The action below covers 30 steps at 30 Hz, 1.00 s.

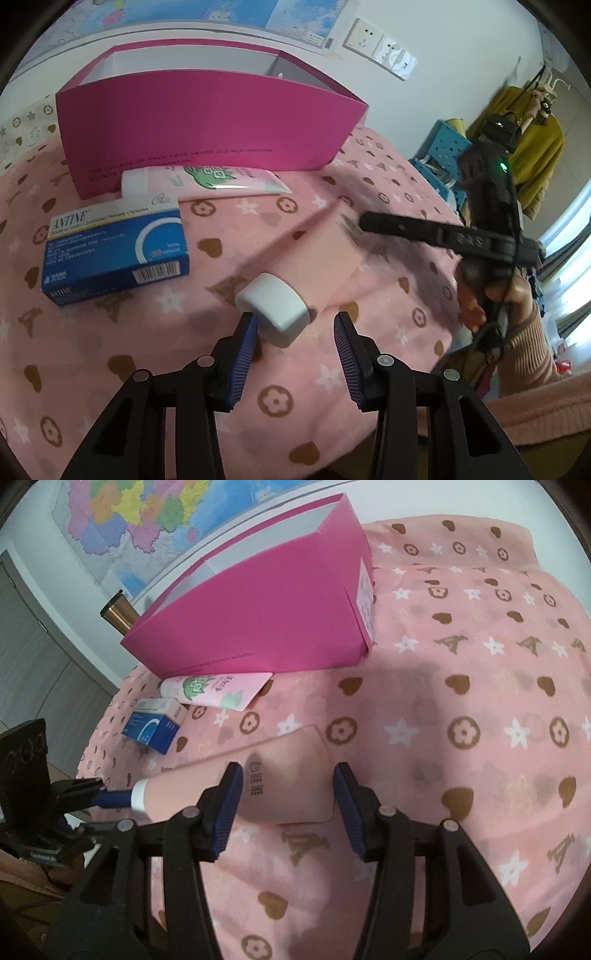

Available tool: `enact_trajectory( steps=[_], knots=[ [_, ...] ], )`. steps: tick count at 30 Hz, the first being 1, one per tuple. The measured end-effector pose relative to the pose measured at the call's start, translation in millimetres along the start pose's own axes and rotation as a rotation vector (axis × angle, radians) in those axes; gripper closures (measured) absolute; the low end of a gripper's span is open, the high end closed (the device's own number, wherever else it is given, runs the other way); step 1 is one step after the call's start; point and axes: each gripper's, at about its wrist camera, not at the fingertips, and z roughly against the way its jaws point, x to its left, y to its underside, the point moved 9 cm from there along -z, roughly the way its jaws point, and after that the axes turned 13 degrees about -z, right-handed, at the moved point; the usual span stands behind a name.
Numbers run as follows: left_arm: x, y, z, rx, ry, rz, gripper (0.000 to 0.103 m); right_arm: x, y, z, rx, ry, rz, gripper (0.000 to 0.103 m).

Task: Organize rigid objects
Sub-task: 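Grasp the pink tube by its white cap with the left gripper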

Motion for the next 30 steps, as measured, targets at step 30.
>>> enact_trajectory(
  steps=[30],
  knots=[
    [27.9,-26.0,1.2,-0.028,-0.128,0.011,0.057,5.3,9.7,15.1,-0.02,-0.083,-0.072,0.046]
  ],
)
